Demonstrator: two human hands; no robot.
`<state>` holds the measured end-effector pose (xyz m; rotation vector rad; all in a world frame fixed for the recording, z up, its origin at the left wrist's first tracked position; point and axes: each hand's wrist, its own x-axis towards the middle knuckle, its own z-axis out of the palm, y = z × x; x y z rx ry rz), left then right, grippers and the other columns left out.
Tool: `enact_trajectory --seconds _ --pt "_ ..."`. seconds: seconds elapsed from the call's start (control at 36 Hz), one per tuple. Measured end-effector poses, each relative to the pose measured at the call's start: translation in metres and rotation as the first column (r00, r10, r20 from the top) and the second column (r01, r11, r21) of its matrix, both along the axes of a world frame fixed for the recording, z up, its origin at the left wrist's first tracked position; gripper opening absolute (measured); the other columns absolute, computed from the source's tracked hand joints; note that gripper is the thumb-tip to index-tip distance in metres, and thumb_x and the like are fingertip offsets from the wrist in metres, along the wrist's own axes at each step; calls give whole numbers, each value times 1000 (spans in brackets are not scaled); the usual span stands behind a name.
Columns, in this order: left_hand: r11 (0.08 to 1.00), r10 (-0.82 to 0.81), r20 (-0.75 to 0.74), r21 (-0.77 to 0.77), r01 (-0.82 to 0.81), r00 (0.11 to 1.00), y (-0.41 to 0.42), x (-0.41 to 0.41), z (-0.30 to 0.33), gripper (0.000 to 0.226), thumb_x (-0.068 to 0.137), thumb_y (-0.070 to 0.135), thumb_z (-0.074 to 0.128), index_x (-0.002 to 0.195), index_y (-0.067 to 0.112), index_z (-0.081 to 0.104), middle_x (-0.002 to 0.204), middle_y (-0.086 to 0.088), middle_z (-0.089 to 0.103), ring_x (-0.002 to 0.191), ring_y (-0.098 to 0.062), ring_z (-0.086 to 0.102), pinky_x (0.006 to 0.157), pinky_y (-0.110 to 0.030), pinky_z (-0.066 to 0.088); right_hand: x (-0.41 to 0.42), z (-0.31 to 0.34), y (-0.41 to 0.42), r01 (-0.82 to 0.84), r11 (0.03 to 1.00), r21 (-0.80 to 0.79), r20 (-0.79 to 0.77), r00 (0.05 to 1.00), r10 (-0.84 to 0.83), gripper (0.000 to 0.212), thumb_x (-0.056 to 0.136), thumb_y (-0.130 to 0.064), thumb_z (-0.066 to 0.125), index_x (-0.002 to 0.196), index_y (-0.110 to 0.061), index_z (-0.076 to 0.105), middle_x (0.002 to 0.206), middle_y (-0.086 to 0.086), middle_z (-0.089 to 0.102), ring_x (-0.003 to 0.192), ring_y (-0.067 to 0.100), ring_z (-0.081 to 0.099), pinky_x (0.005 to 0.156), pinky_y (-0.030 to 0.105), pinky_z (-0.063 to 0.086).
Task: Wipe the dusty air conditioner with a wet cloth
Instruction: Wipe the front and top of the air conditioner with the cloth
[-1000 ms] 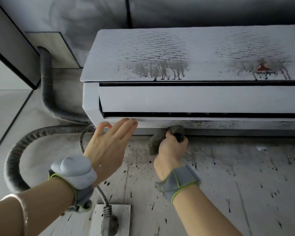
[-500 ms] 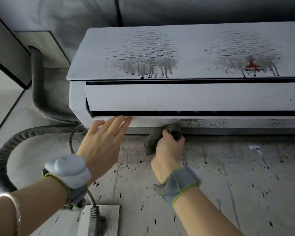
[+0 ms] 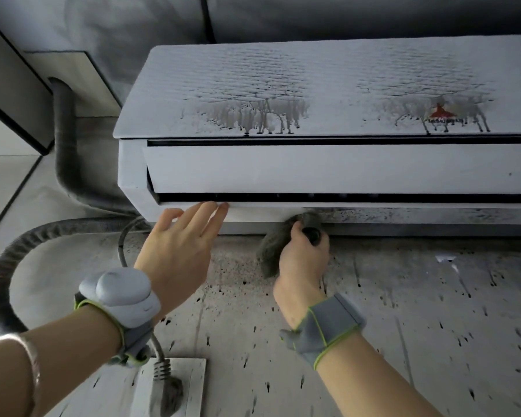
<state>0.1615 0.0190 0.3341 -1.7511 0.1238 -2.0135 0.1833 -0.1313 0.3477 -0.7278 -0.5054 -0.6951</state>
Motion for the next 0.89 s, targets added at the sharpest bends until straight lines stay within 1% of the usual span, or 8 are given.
enact_trajectory --seconds 0.08,0.22,0.31,0.42,0.61,0.72,0.83,0.89 --pt "1000 -16 5 -13 16 1000 -3 0 -2 61 66 5 62 126 -1 55 117 -12 60 103 -26 60 85 -37 34 -8 3 -1 -27 1000 -15 44 999 27 9 95 -18 49 102 -23 46 83 -10 49 71 4 48 60 20 36" --pt "1000 -14 -2 -24 14 1000 -5 -3 -1 59 65 3 64 123 -1 57 115 -13 61 98 -28 64 85 -37 34 -11 10 -1 11 1000 13 0 1000 -11 8 95 -14 48 97 -21 45 79 -6 49 66 10 47 58 26 38" --pt "1000 0 -20 -20 -1 1000 -5 -5 0 60 64 3 66 123 -1 58 115 -13 62 96 -27 64 82 -39 42 -2 9 -9 9 998 64 -58 998 -6 10 96 -11 44 100 -20 44 80 -3 50 64 11 47 49 25 40" --pt "1000 22 -38 -1 -22 999 -4 -8 2 62 61 2 68 122 -3 58 113 -14 62 93 -28 64 71 -37 50 6 7 -15 80 994 70 -45 996 -77 20 96 -14 47 116 -11 48 90 3 50 70 15 48 69 27 38" --pt "1000 5 -34 7 -5 999 -7 -1 -1 63 61 0 65 123 -6 56 115 -16 61 97 -30 62 70 -38 52 -10 10 -24 73 996 42 25 997 -74 7 94 -17 50 97 -21 46 90 1 53 70 12 50 57 26 40" --pt "1000 2 -30 -7 -2 1000 -8 -3 -2 61 62 -2 63 122 -6 57 114 -18 61 97 -32 63 70 -38 52 -12 13 -18 106 992 72 -13 994 -106 9 94 -14 48 103 -17 47 113 12 51 65 14 46 49 26 34" --pt "1000 19 -43 0 -19 999 -6 -4 -1 64 60 -2 65 123 -7 55 114 -18 61 95 -32 63 68 -38 52 -4 12 -25 42 992 118 -98 995 -30 31 94 -4 39 123 -14 45 103 6 49 71 19 45 51 22 33" --pt "1000 29 -49 3 -29 998 -4 -6 0 67 57 -2 69 123 -7 56 113 -18 61 94 -32 64 67 -38 52 -1 11 -28 31 993 112 -126 992 -17 30 95 -7 39 122 -18 44 103 6 49 81 23 46 63 28 37"
